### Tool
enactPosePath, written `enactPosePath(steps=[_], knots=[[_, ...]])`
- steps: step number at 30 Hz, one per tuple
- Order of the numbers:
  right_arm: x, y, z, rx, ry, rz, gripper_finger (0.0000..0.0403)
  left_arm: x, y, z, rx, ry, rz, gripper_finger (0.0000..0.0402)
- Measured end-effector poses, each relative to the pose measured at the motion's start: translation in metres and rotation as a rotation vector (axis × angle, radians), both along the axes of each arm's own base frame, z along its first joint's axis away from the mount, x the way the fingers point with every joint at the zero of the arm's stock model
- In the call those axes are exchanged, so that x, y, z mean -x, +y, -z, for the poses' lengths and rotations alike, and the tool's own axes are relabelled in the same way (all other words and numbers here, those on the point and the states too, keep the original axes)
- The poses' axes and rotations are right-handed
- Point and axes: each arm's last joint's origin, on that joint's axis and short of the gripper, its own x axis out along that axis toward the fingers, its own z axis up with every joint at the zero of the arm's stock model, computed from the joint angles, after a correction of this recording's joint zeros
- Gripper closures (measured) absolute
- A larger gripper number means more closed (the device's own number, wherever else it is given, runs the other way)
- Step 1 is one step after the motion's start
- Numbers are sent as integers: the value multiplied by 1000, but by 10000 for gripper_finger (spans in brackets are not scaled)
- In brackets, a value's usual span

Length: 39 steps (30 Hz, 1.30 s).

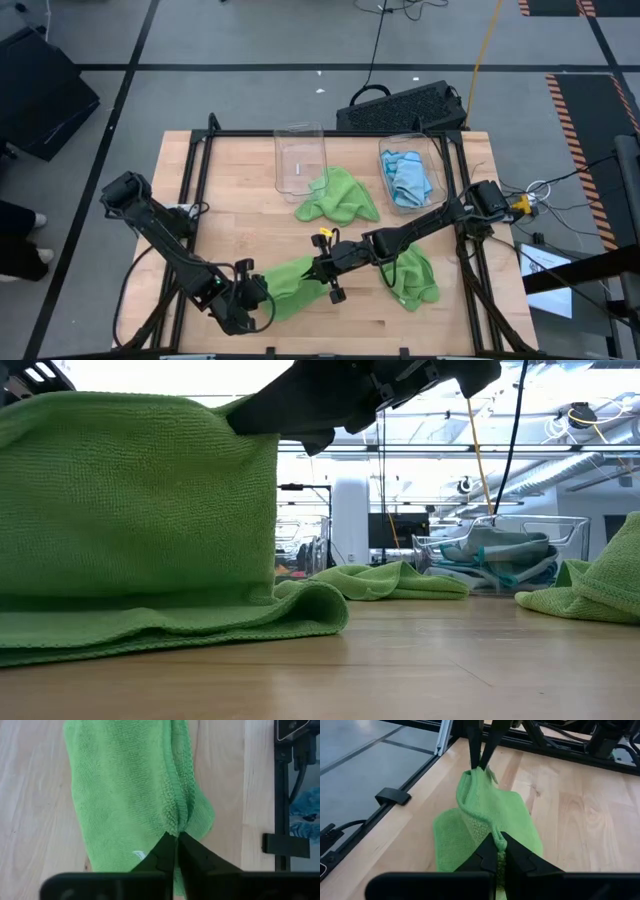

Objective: Fold microfiber towels
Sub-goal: Fold the bottom left green microfiber towel

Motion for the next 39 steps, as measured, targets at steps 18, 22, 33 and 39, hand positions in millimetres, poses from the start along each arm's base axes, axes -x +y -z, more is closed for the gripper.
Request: enactPosePath(steps=[18,22,33,39], knots=[[-5,-66,-21,-102,27,23,399,1,33,-18,-62,-10,-182,396],[-7,-80,-20,-99,28,58,399,7,52,-22,-134,38,-268,398],[-8,-112,-17,-106,64,130,399,-9,68,-30,-93,-29,-316,393],[-4,-110,-14,-196,137,34,399,-10,59,-32,-15,-74,-345,396]])
